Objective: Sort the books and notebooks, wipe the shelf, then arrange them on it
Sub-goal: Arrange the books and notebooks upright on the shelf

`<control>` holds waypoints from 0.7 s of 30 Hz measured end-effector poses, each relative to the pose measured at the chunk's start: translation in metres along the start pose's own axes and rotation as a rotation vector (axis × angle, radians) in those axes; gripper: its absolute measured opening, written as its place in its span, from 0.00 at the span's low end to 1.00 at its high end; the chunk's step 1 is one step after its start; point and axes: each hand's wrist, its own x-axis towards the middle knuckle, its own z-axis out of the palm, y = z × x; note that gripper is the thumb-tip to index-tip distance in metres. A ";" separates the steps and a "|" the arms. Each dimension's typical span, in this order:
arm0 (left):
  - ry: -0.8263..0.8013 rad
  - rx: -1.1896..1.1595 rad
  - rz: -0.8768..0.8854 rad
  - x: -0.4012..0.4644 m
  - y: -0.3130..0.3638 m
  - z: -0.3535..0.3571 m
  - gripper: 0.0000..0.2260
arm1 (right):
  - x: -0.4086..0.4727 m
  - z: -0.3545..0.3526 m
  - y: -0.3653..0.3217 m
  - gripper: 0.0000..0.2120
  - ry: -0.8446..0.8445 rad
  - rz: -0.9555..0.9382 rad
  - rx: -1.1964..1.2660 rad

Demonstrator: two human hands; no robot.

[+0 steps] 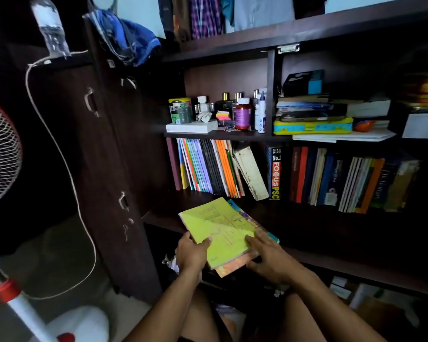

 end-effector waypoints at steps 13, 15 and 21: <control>-0.250 -0.226 0.040 -0.009 0.034 0.012 0.18 | 0.024 -0.025 -0.004 0.51 0.045 0.094 -0.159; -0.236 -0.307 0.100 -0.012 0.038 0.010 0.19 | 0.024 -0.029 -0.006 0.50 0.073 0.060 -0.139; -0.068 -0.252 0.381 0.007 0.053 -0.018 0.25 | 0.041 -0.042 -0.022 0.38 0.328 -0.040 0.142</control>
